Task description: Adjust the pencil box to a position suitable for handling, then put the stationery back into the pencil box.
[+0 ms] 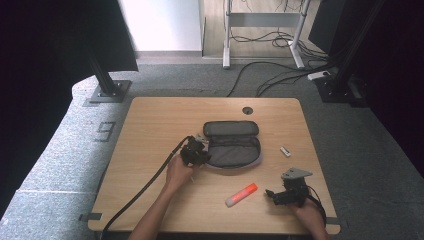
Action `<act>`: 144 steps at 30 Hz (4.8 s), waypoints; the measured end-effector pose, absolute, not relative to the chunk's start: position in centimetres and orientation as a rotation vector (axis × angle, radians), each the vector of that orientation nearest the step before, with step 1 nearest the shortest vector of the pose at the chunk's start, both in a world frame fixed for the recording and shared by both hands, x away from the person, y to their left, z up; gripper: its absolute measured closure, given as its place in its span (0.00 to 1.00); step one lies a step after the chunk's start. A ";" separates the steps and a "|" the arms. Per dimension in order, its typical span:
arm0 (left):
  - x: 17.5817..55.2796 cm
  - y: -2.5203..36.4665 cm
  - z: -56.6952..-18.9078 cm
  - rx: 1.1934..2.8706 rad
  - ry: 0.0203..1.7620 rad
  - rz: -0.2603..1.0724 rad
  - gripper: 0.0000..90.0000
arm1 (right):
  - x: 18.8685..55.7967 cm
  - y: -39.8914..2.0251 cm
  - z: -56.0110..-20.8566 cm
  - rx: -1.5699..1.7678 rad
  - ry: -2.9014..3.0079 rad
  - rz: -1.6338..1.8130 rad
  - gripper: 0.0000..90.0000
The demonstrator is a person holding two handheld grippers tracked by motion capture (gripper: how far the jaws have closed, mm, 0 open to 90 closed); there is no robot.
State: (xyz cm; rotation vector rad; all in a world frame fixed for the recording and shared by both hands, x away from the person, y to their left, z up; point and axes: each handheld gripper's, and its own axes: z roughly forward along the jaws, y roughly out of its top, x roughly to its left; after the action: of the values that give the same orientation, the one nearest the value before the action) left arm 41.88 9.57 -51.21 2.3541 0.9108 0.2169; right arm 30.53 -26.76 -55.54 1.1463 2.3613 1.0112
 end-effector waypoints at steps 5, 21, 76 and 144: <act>40.7 9.3 -51.2 2.354 0.896 0.218 0.79 | 30.5 -26.8 -55.5 1.146 2.361 1.011 0.02; 39.0 8.7 -51.0 2.349 0.851 0.237 0.71 | 30.5 -26.8 -55.5 1.146 2.361 1.011 0.02; 33.3 21.8 -53.8 2.234 0.944 0.345 0.00 | 30.6 -26.8 -55.5 1.184 2.335 0.997 0.01; 33.3 21.6 -54.8 2.252 0.978 0.351 0.00 | 32.0 -27.3 -52.6 1.204 2.305 1.056 0.16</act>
State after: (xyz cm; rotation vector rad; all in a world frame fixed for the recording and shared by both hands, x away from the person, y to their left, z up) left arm 33.28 21.57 -54.78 2.2523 0.9783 0.3506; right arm 31.97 -27.26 -52.65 1.2042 2.3054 1.0559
